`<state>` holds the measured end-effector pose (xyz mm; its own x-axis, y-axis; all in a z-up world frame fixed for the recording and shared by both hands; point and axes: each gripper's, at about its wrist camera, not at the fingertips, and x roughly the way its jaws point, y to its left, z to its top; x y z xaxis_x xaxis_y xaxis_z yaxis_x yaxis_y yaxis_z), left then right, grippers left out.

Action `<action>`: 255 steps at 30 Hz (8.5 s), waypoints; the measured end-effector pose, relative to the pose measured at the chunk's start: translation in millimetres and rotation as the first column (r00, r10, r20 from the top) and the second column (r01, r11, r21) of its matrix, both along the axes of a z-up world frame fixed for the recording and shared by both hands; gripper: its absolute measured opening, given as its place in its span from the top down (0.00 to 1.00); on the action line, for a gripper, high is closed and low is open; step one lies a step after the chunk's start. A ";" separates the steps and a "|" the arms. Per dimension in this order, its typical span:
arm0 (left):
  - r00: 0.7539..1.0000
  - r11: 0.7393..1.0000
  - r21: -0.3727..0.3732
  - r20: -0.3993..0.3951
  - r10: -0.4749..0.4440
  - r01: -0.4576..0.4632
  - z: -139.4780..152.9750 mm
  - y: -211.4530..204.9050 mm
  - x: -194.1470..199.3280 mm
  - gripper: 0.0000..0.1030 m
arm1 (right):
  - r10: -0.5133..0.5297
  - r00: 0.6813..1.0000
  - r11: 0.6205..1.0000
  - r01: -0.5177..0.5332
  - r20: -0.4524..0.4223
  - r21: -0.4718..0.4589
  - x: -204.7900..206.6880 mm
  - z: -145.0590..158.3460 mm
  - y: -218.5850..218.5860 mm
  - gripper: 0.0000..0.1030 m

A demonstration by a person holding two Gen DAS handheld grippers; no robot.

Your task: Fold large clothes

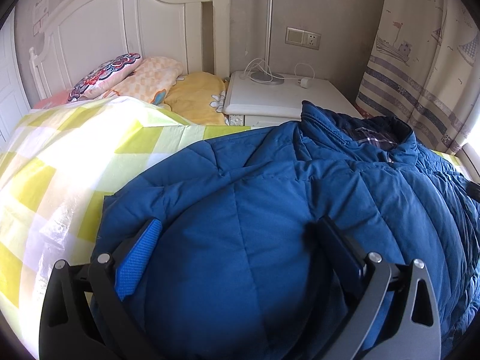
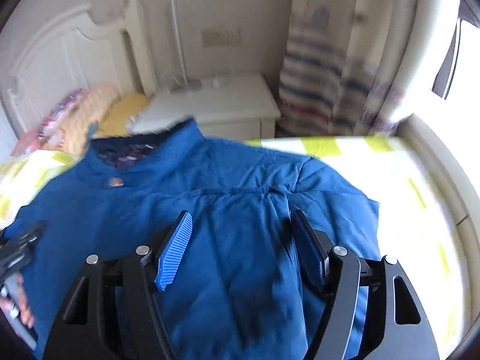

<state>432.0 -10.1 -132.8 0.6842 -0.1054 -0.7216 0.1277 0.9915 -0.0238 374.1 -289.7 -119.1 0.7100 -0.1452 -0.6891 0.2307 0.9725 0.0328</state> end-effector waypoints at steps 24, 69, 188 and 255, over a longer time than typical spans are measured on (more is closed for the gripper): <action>0.995 0.996 -0.045 0.069 -0.078 0.082 37.9 3.9 -87.8 0.02 | 0.160 0.987 0.987 -0.160 -0.024 0.002 -74.9 -3.3 41.1 0.19; 0.995 0.995 0.073 -0.072 0.075 -0.070 -6.8 23.7 -180.4 0.03 | 0.022 0.993 0.998 -0.028 -0.119 -0.051 -166.1 -39.9 25.1 0.05; 0.978 0.978 0.000 0.013 -0.206 0.206 -22.3 108.8 -446.1 0.20 | 0.260 0.961 0.965 -0.261 0.091 -0.003 -429.6 -74.3 12.3 0.36; 0.957 0.696 -0.657 0.219 -0.192 0.290 132.5 171.1 -368.7 0.80 | 0.263 0.876 0.921 -0.353 0.405 0.167 -384.4 116.9 -1.4 0.89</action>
